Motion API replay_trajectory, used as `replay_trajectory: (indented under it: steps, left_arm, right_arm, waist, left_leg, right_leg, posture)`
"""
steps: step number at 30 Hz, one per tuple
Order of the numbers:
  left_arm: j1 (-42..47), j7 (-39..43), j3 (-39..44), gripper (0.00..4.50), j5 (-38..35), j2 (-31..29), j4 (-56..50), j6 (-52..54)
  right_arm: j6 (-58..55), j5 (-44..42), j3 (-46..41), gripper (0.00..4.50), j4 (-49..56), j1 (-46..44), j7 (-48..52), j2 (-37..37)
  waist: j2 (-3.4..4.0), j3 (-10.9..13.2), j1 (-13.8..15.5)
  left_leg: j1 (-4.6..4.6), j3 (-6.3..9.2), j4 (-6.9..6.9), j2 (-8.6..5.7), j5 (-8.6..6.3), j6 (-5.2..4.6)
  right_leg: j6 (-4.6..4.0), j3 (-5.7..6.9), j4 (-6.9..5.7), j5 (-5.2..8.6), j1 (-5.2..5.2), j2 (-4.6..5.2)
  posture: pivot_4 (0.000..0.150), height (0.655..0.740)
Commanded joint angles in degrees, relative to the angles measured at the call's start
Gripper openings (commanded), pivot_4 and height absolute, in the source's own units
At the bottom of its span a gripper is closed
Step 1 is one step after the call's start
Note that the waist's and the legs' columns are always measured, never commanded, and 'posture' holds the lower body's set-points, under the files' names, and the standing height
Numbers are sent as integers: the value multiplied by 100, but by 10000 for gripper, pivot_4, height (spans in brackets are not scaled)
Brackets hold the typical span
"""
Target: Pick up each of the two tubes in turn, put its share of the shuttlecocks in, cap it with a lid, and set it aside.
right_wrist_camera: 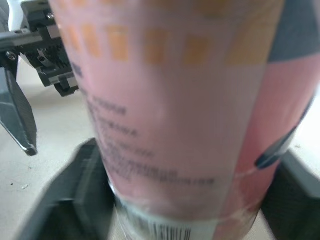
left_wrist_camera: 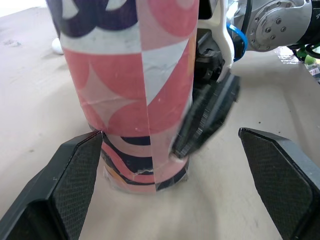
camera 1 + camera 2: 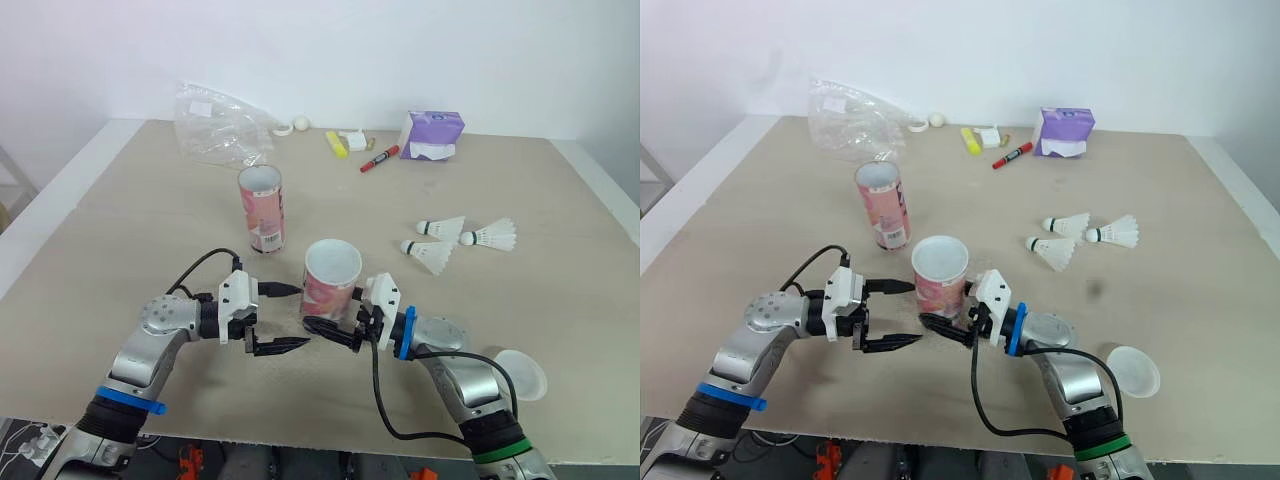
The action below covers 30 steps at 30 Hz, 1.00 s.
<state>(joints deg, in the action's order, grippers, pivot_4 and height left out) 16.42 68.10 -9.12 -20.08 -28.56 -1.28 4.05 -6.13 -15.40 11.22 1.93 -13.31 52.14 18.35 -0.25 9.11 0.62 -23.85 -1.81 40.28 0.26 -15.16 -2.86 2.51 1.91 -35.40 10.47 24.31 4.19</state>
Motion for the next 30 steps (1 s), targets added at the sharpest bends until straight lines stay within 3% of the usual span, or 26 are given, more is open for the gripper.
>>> replay_trajectory:
  steps: [1,8,16,23,30]
  left_arm:
    - [14,28,65,45000,30,-91,-42,-115]
    - [26,-5,48,45000,37,-97,-53,-120]
    - [143,-30,-23,45000,0,49,-100,-43]
    - [278,38,-132,45000,-158,202,-206,189]
    - [395,122,-267,45000,-275,308,-318,414]
  right_arm:
    - [76,-25,4,30245,126,-88,-13,-18]
    - [36,-37,-55,30245,303,-34,-13,103]
    - [-324,-268,-584,30245,1306,486,-327,585]
    - [-1201,-1251,-2620,30245,2200,1407,-1274,968]
    - [-1399,-1655,-4562,30245,1688,1872,-2504,838]
  waist:
    - [0,0,0]
    - [1,1,0]
    - [2,2,2]
    - [2,4,26]
    - [2,5,3]
  left_leg:
    - [0,-1,0,1,0,0]
    - [1,-3,0,7,0,1]
    - [0,-8,-1,5,-1,3]
    - [0,-10,-2,8,-1,3]
    - [4,-21,-3,15,-2,2]
  right_leg:
    - [-1,0,0,0,0,-1]
    - [-4,-1,0,-1,1,-4]
    - [-7,-5,0,2,3,-2]
    - [-5,-5,0,3,2,-2]
    - [-7,-14,0,1,4,-9]
  posture:
    - [1500,7400]
    - [1500,7400]
    - [1500,7400]
    - [1500,7400]
    - [1500,7400]
